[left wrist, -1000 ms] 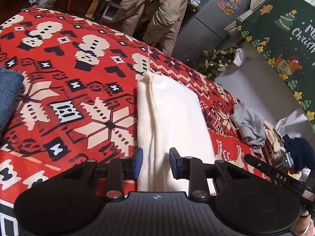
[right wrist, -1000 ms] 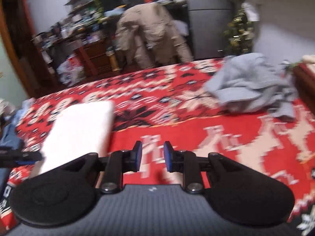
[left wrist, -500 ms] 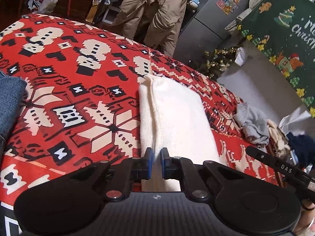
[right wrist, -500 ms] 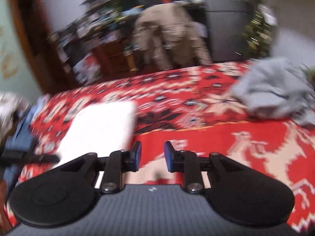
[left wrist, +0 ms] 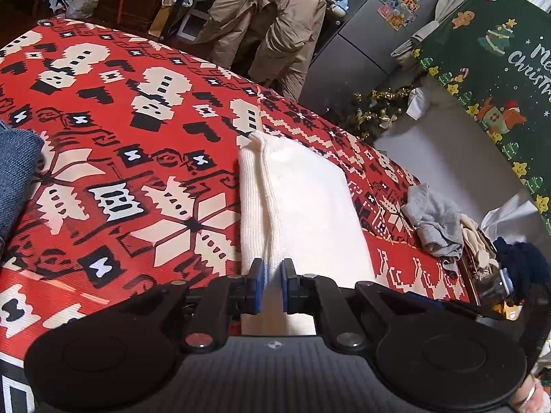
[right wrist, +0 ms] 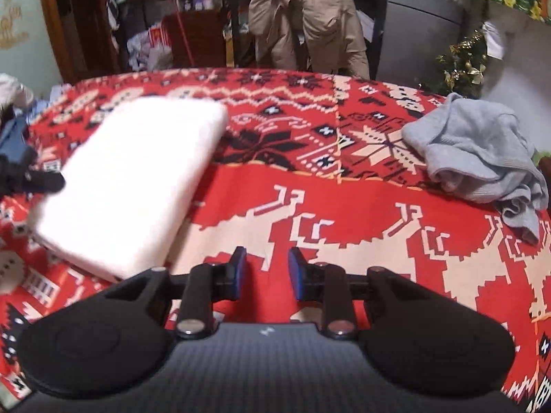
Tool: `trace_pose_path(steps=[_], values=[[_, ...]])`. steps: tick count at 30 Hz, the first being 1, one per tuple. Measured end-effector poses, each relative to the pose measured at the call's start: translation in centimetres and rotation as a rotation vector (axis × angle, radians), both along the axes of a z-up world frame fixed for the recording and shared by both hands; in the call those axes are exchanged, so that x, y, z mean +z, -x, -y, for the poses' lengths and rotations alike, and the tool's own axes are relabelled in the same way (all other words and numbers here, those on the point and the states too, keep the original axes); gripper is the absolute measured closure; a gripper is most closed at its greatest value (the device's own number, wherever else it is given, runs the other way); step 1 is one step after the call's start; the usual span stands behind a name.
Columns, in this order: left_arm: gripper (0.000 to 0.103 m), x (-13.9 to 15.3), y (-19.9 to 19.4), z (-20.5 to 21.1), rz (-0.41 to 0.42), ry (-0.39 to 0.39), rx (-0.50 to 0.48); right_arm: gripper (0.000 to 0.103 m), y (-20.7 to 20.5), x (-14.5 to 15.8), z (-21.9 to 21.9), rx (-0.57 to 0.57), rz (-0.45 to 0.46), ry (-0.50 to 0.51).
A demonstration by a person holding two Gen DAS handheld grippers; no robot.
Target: Fold clothes
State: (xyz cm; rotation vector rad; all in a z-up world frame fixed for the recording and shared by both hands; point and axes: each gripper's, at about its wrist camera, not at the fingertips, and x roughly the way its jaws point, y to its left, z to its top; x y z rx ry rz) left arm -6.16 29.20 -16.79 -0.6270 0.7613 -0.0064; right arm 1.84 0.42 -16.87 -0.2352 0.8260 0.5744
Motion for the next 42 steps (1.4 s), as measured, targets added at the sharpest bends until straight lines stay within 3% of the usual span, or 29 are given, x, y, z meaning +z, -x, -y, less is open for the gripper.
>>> trace_pose_path(steps=[3,4,5,8,14,18,21,26,28,29,31,35,37,42], values=[[0.094,0.0,0.0,0.0,-0.001,-0.003,-0.003,0.08,-0.4,-0.7,-0.6,0.006,0.003,0.0],[0.094,0.0,0.0,0.0,-0.001,-0.003,-0.003,0.096,-0.3,-0.7,-0.8,0.009,0.005,0.002],[0.094,0.0,0.0,0.0,-0.001,-0.003,-0.003,0.103,-0.3,-0.8,-1.0,0.011,0.007,0.003],[0.094,0.0,0.0,0.0,0.0,-0.002,-0.004,0.103,-0.3,-0.8,-1.1,-0.006,0.022,0.021],[0.094,0.1,-0.1,0.1,0.001,-0.013,-0.007,0.103,-1.1,0.9,1.2,-0.085,0.018,-0.091],[0.094,0.0,-0.1,0.1,0.001,-0.01,-0.007,0.103,-1.0,1.1,1.3,-0.068,0.034,-0.083],[0.094,0.0,-0.1,0.1,0.001,-0.01,-0.008,0.097,-0.6,0.9,0.4,-0.029,0.044,-0.054],[0.095,0.6,0.1,-0.1,0.037,0.016,-0.002,0.08,-0.1,1.5,-0.9,0.013,0.015,-0.191],[0.093,1.0,0.2,-0.2,0.059,0.028,0.0,0.078,0.1,1.9,-1.6,0.024,-0.001,-0.258],[0.09,1.1,0.2,-0.2,0.063,0.02,0.001,0.073,0.1,1.9,-2.0,0.028,-0.015,-0.283],[0.068,1.0,0.1,-0.1,0.063,0.001,0.008,0.066,0.0,1.7,-2.9,0.037,-0.046,-0.311],[0.06,1.0,0.1,-1.0,0.065,0.072,0.042,0.059,-1.2,0.6,-3.7,-0.012,-0.113,-0.334],[0.046,0.8,-0.3,-1.1,0.058,0.062,0.057,0.059,-2.0,0.3,-3.7,-0.046,-0.14,-0.361],[0.044,-1.1,-3.0,-1.3,-0.007,0.038,0.061,0.059,-4.4,-0.2,-4.1,-0.106,-0.177,-0.419]])
